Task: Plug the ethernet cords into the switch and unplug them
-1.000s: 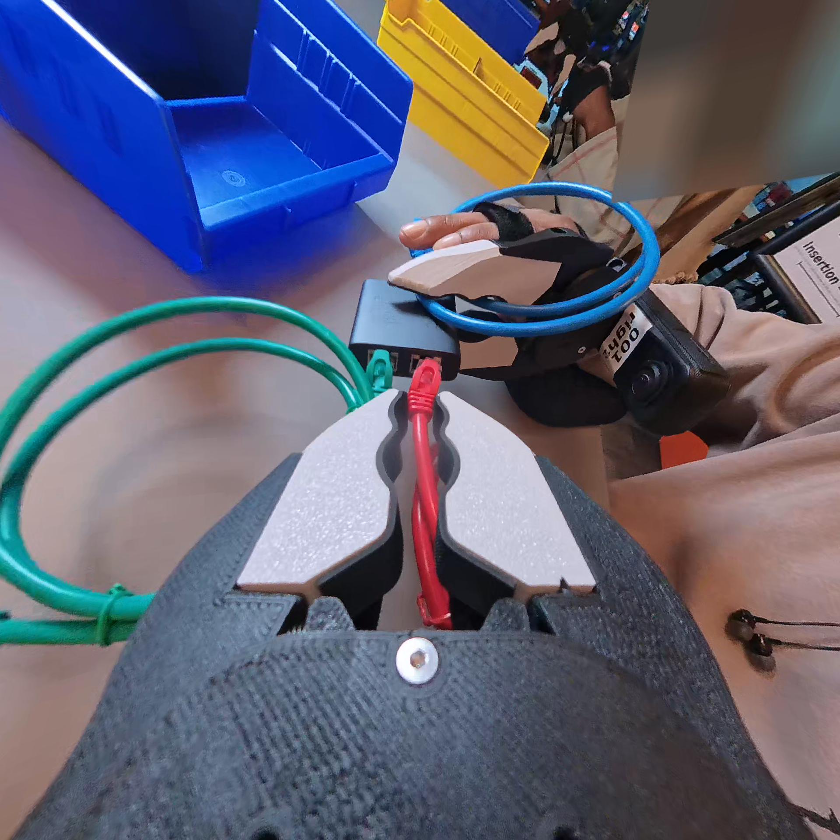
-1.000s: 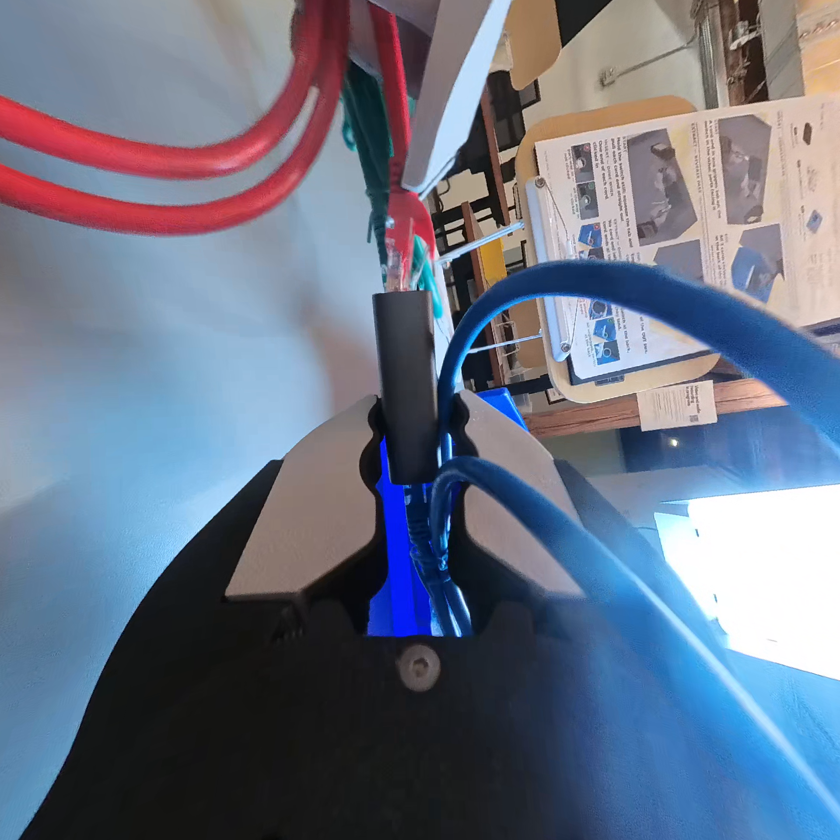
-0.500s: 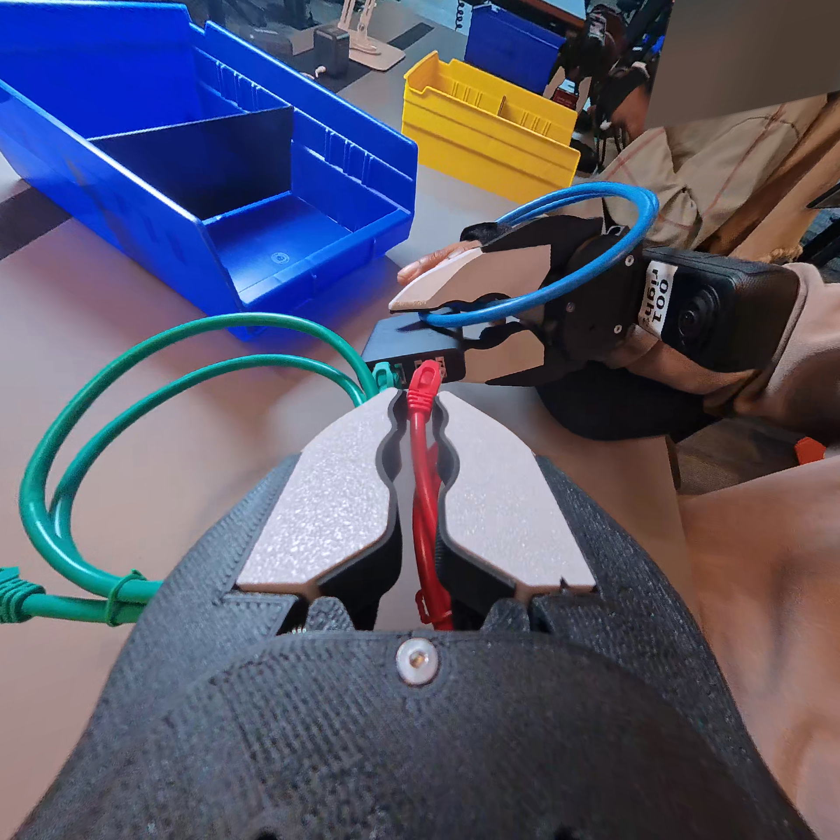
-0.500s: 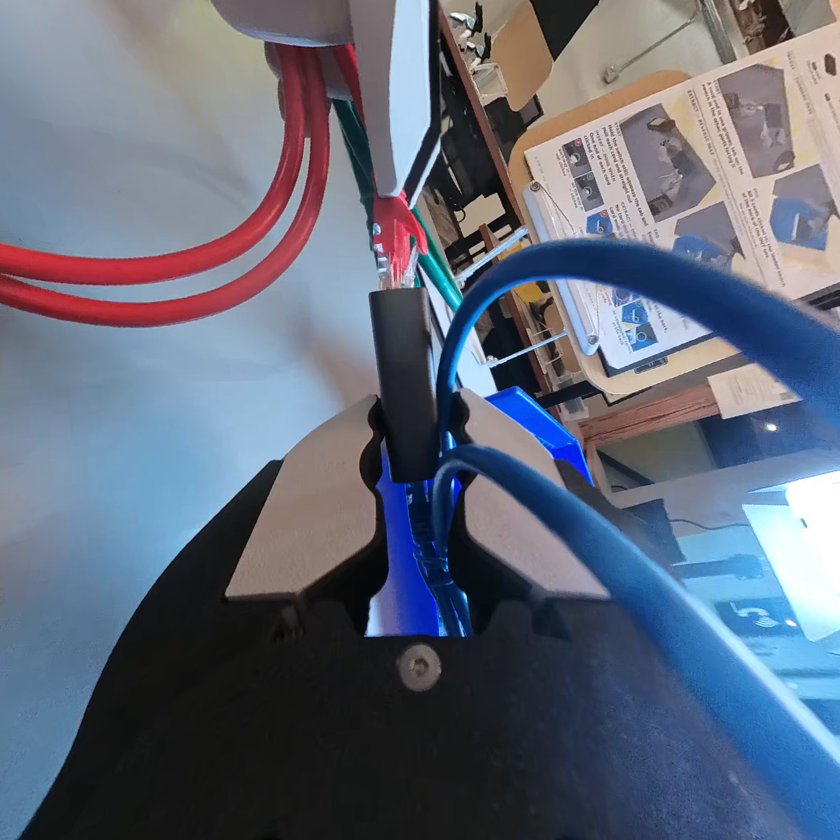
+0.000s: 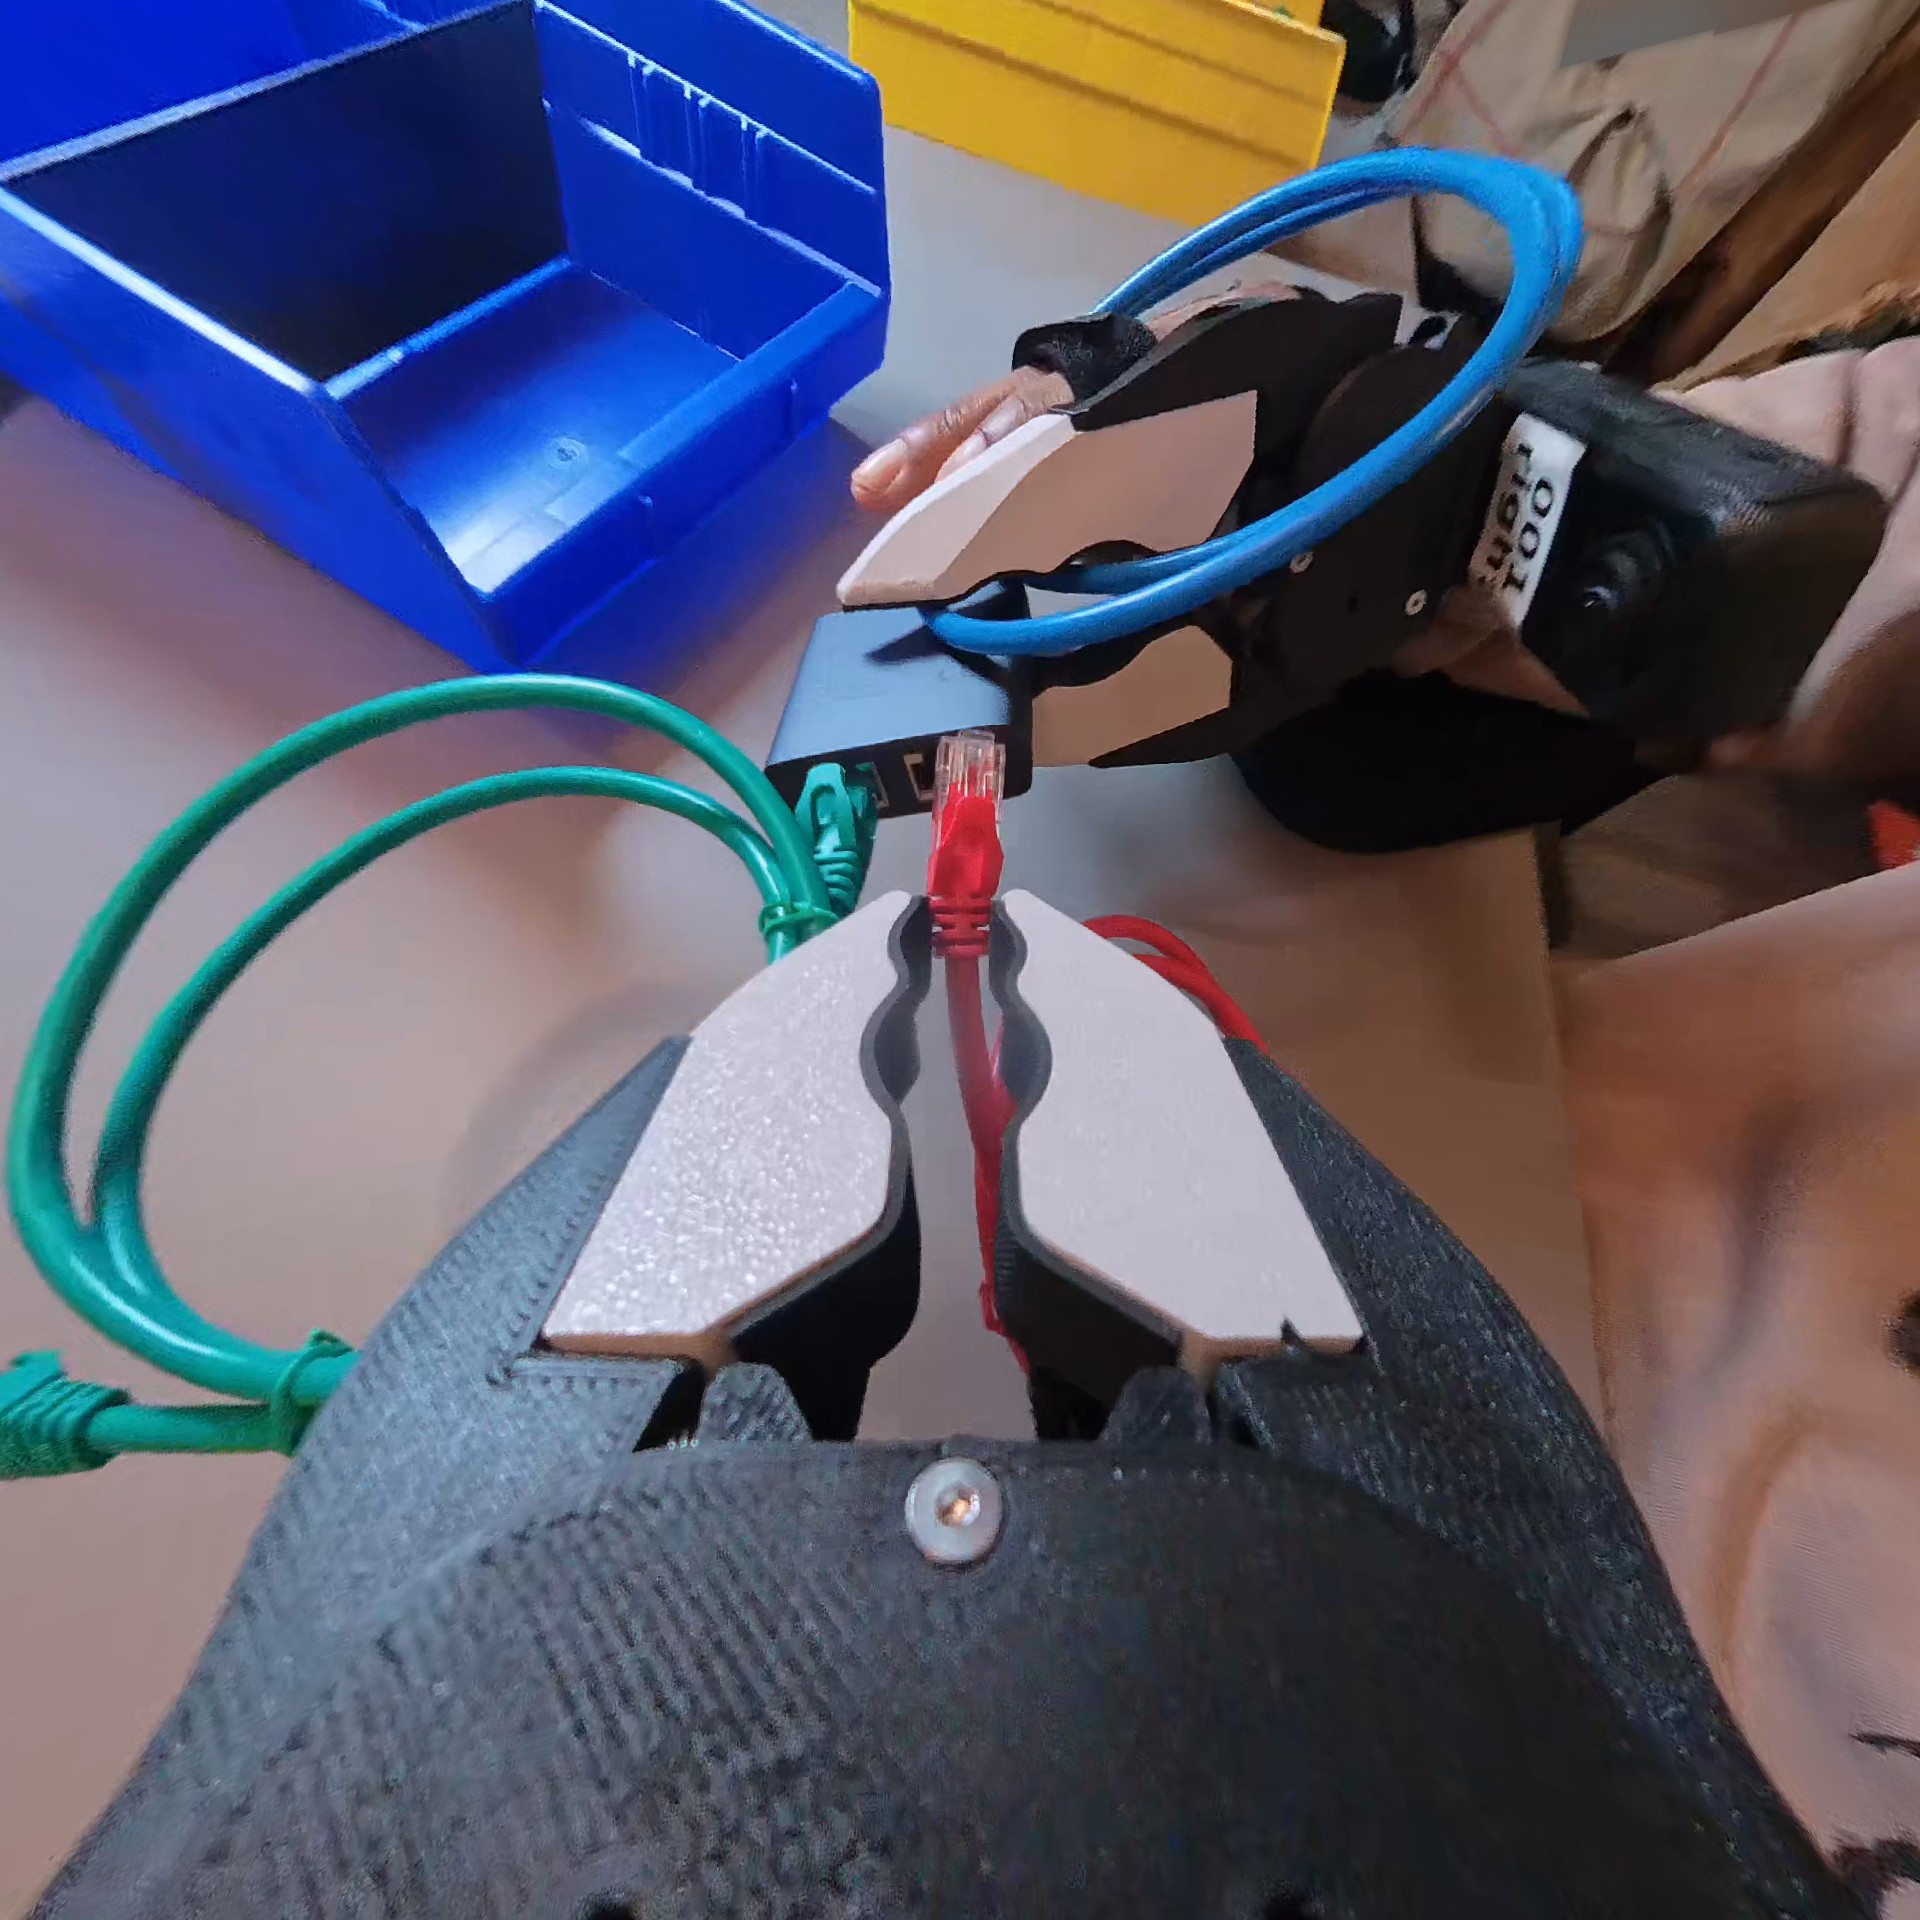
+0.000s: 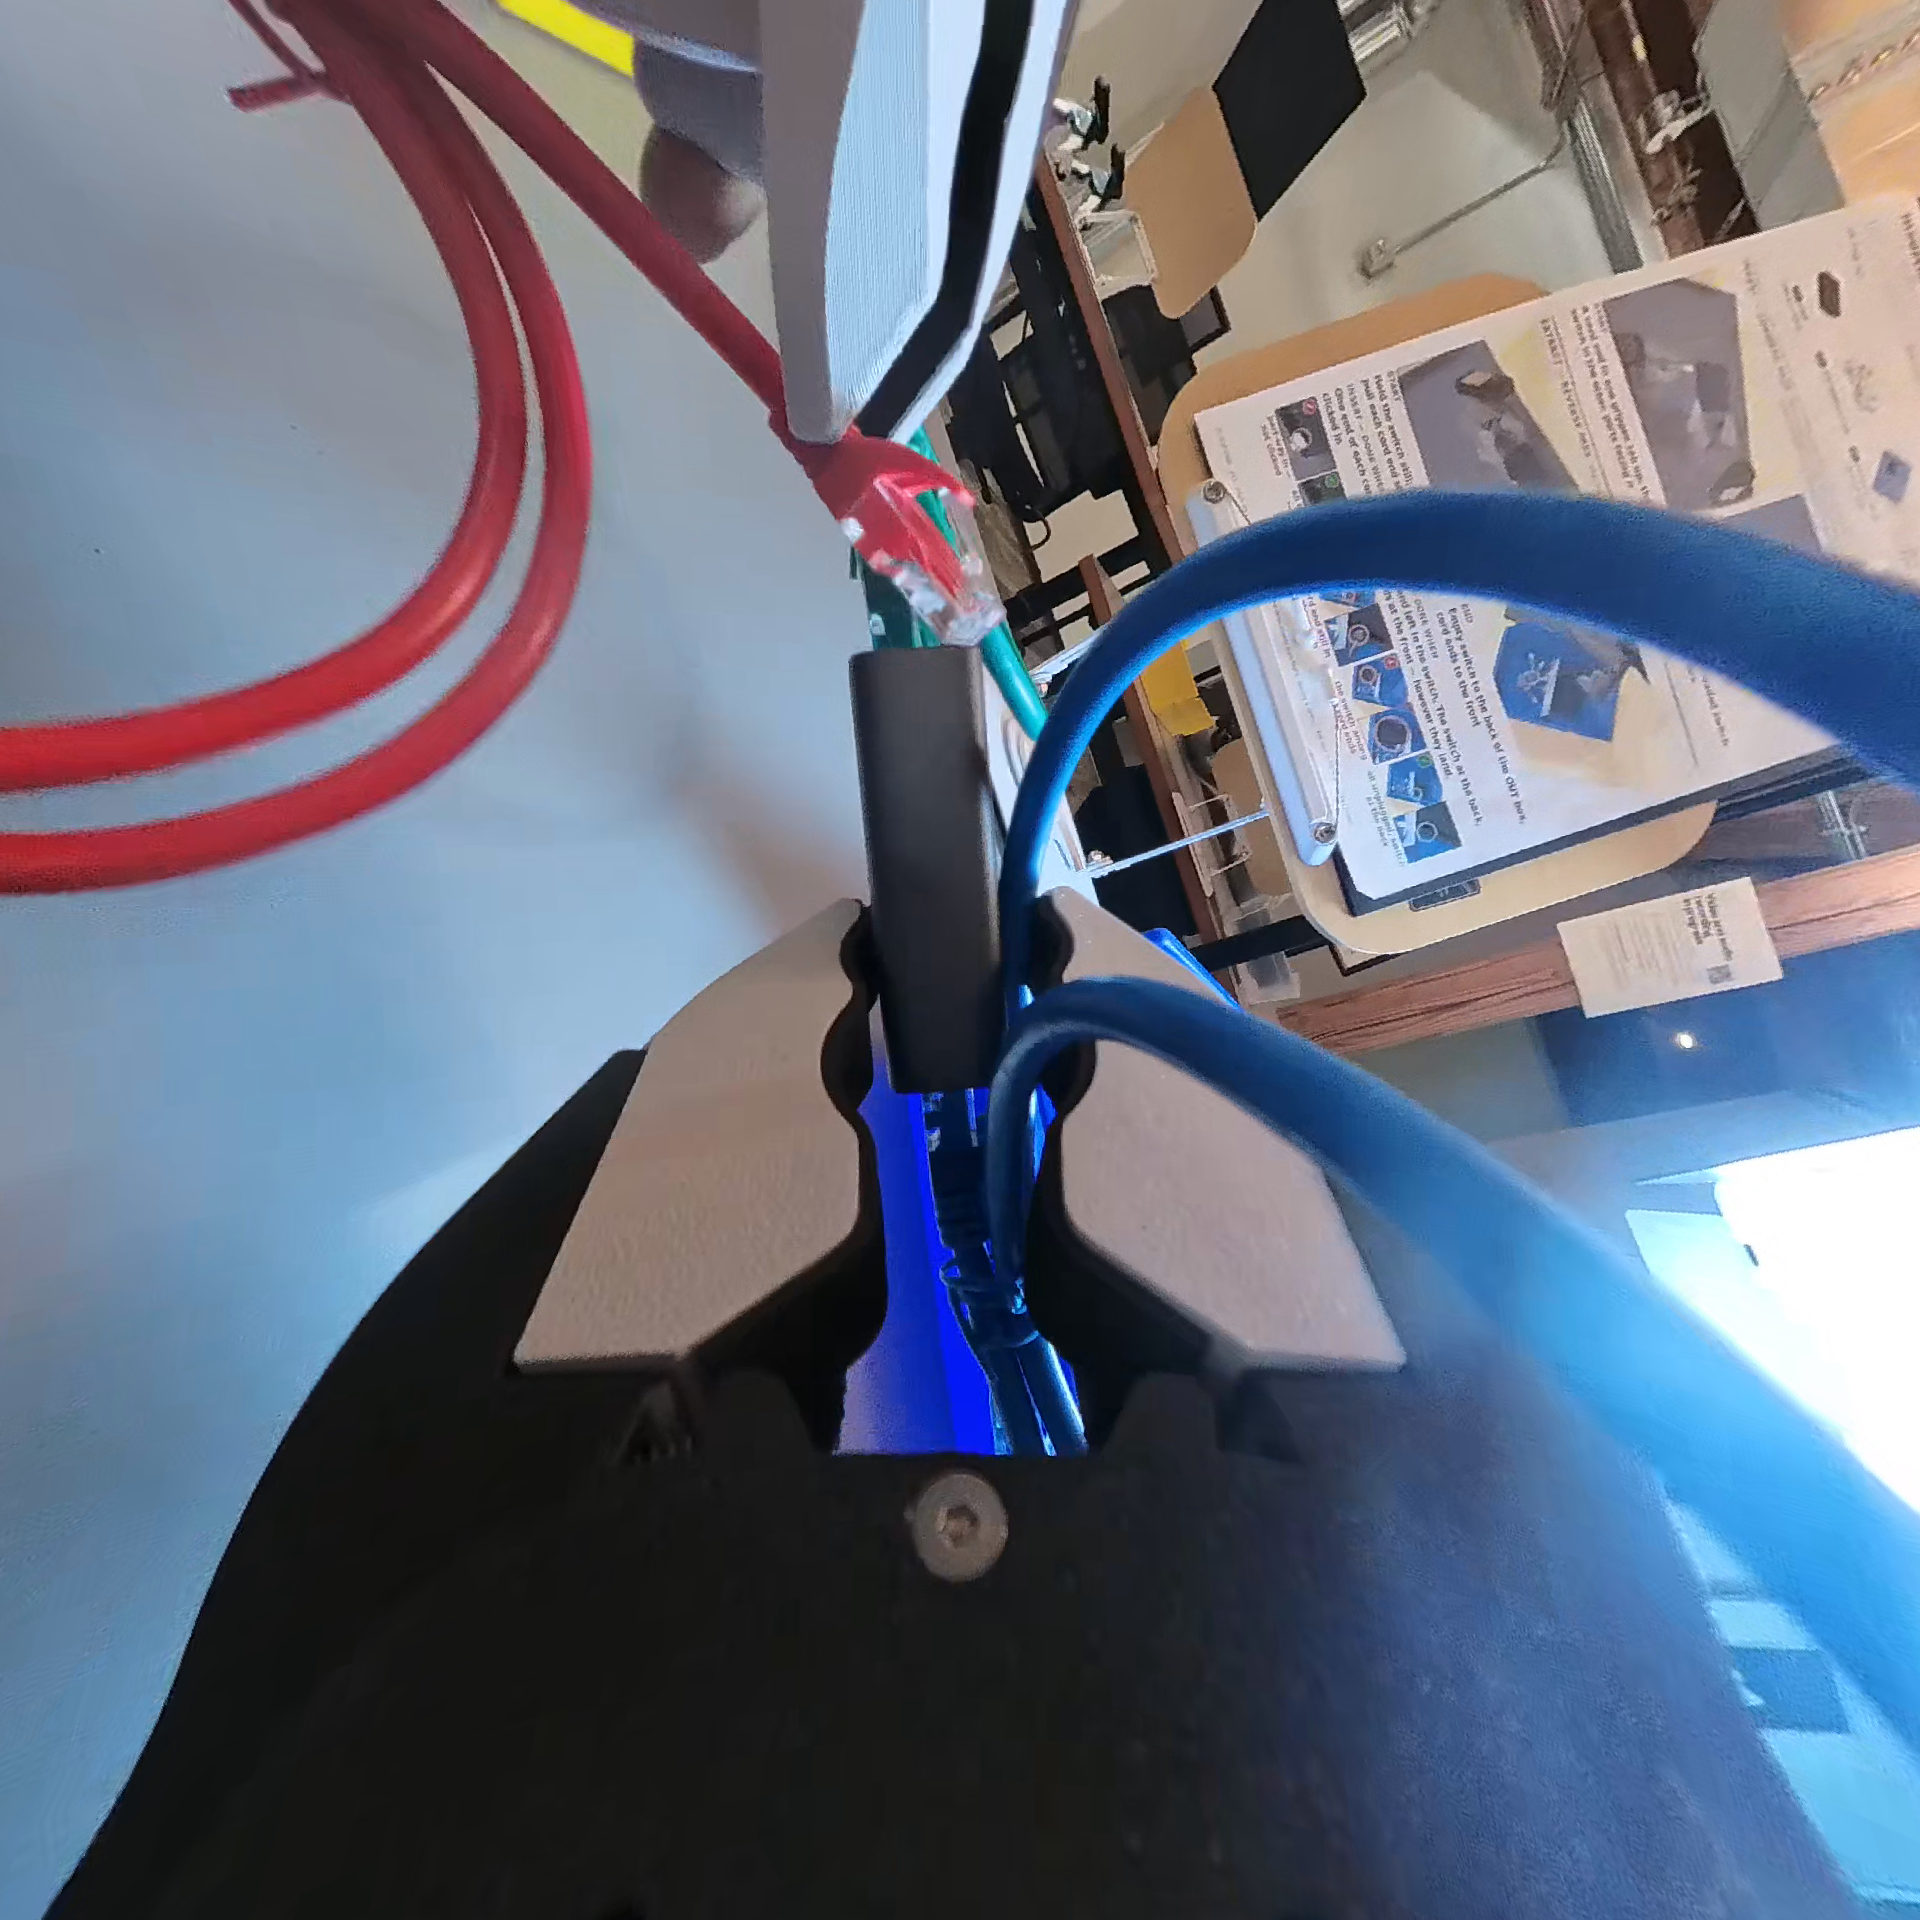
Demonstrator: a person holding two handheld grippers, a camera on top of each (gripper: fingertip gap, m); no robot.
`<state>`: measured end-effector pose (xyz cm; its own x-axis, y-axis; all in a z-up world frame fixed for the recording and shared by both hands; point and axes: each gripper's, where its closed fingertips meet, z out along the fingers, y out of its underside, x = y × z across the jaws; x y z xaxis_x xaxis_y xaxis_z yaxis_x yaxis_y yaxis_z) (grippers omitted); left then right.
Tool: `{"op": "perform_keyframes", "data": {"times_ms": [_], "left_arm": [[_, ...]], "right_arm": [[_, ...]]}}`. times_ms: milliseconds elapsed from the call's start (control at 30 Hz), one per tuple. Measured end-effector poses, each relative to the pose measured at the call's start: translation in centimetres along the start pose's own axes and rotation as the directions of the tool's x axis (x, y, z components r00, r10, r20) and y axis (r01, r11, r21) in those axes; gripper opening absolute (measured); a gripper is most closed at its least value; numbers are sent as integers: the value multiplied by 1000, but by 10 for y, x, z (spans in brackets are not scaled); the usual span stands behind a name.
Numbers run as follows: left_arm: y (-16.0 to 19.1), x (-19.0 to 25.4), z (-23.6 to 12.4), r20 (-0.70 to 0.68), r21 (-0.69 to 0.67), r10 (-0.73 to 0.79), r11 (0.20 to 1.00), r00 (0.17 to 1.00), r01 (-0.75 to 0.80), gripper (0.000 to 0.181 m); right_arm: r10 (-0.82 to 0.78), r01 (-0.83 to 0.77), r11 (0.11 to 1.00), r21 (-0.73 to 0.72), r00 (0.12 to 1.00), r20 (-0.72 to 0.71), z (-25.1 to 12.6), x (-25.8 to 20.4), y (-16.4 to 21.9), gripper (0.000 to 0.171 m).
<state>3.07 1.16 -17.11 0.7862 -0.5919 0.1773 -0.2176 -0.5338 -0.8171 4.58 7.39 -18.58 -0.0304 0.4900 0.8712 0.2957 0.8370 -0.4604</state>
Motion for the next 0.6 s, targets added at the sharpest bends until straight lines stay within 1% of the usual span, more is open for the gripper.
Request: {"op": "perform_keyframes", "data": {"times_ms": [167,233,300,467,533,600], "left_arm": [[9,6,3,-115,11,-160,987,980,163,11],[16,6,8,-119,-13,-188,982,975,188,11],[19,4,11,-117,-21,-213,977,970,212,11],[29,1,16,-109,-84,-228,972,968,219,11],[32,1,15,-109,-108,-226,971,968,214,10],[37,-2,16,-81,-156,-196,971,977,182,11]], "right_arm": [[-103,103,995,-3,994,-44,-1,2,0,28],[-127,127,992,-8,990,-56,-1,3,2,29],[-202,202,979,-6,976,-79,-1,4,1,28],[-379,379,925,-19,920,-98,-1,-2,-2,28],[-405,407,914,2,910,-89,-1,-6,-3,27],[-427,430,902,23,900,-83,-1,-9,-4,28]]}}
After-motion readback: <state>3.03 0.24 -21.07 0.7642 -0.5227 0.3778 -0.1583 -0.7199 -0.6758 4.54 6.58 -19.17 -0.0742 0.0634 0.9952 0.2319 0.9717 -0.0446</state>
